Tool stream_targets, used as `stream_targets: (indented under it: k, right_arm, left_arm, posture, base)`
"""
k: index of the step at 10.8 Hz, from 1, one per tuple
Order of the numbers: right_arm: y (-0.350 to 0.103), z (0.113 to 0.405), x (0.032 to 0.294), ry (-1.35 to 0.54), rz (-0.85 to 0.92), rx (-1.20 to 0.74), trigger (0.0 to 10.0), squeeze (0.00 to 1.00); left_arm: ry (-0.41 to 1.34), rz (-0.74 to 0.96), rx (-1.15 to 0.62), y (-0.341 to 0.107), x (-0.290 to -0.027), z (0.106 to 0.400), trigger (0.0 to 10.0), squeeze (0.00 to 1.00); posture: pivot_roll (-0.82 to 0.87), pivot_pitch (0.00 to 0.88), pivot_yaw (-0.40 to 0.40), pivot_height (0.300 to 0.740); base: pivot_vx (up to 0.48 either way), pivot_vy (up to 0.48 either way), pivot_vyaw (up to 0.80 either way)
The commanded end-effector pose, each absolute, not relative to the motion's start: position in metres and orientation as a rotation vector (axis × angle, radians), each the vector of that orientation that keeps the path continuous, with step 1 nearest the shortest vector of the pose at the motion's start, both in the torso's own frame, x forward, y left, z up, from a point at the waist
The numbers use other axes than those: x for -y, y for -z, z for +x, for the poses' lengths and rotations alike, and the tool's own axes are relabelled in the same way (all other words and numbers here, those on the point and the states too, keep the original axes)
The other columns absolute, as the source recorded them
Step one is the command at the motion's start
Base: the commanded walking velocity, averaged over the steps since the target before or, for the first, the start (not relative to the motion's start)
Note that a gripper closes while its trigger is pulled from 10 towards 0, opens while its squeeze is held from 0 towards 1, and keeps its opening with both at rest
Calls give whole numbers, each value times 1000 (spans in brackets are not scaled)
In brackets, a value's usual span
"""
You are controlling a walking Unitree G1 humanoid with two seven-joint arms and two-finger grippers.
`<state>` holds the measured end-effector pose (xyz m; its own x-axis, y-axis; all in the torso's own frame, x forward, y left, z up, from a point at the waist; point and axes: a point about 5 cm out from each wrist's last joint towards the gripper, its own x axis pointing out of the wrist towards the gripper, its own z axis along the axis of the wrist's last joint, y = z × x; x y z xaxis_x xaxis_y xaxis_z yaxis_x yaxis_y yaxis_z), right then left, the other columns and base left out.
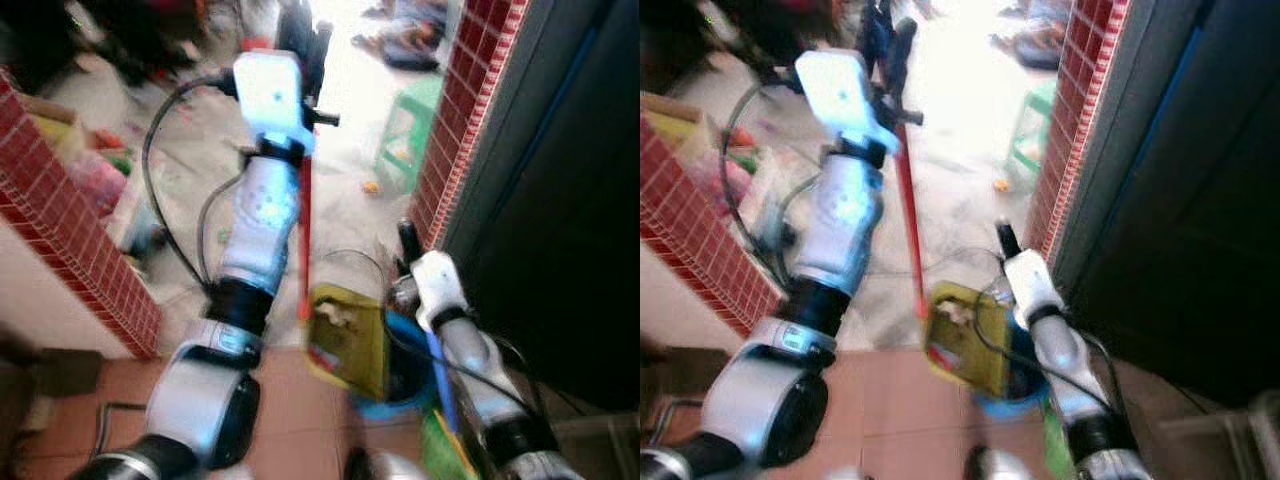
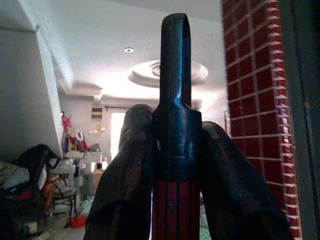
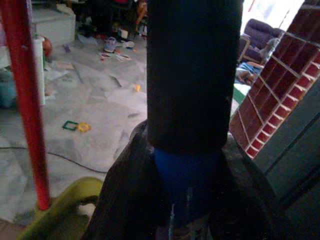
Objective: Sweep floor
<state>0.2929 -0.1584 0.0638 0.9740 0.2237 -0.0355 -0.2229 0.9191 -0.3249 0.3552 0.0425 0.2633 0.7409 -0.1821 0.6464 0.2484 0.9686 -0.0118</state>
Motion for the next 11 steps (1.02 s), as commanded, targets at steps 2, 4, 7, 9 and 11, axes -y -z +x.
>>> stream_targets:
  k: [2,4,7,9,11]
  right_arm:
    - [-65,287,164,-198,-325,-2,10000,0]
    - [-64,283,169,-191,-332,-6,10000,0]
    - [-66,283,169,-201,-337,-9,10000,0]
    - [-68,286,166,-213,-338,-6,10000,0]
    - [-69,288,166,-218,-336,-6,10000,0]
  left_arm:
    - [308,-67,802,-274,-14,345,10000,0]
    - [353,-46,807,-265,-2,339,10000,0]
    - [360,-27,811,-260,-4,340,10000,0]
    - [540,-67,753,-243,16,330,10000,0]
    - [855,-70,701,-226,51,302,10000,0]
  posture:
    - [-144,0,42,740]
    - [-145,0,37,740]
    - [-134,0,17,740]
    - [-131,0,9,740]
    - [-116,0,5,740]
  base:
    - [0,0,0]
    - [0,0,0]
    - [0,0,0]
    - [0,0,0]
    - [0,0,0]
